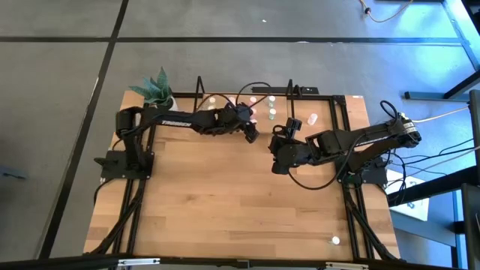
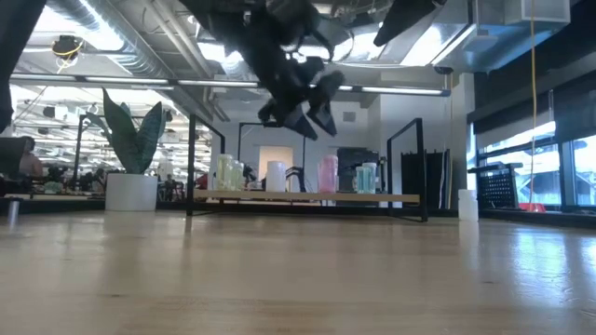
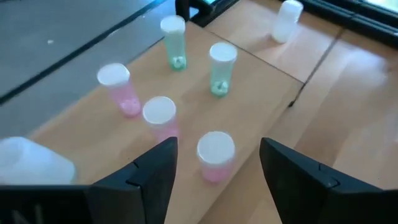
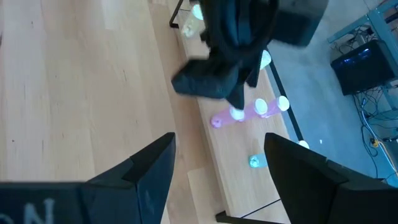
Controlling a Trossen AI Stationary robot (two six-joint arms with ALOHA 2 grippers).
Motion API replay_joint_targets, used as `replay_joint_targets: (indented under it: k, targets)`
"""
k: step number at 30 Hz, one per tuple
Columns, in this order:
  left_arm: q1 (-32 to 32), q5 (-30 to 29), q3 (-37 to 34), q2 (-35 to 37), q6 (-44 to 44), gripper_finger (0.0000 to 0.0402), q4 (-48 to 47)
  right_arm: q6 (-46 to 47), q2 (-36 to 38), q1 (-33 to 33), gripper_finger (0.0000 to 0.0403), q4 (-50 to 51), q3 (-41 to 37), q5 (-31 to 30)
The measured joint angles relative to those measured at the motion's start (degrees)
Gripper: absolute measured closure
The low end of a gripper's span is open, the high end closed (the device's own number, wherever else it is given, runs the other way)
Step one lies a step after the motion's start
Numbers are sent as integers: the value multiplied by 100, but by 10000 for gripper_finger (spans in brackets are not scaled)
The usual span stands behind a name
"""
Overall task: Pick and place medicine bottles onto shelf by color
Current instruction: Put the blue pill bottle on the shelf aligned with other blue pill bottles
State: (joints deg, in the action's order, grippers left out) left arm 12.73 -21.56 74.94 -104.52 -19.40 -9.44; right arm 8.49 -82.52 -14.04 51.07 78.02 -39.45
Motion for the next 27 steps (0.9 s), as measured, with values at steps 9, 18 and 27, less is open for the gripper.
replay_joint_targets:
  k: [9, 18, 27]
  targets:
    - [-231, -13, 2, 1005, 125, 181, -319, 1, 0, 0, 155, -60, 0, 0]
    - [-664, -2, 2, 1835, 351, 181, -1191, 0, 0, 0, 155, -74, 0, 3]
    - [-1333, 4, 2, 2319, 348, 181, -2038, 19, -1, 0, 155, -116, 0, 55]
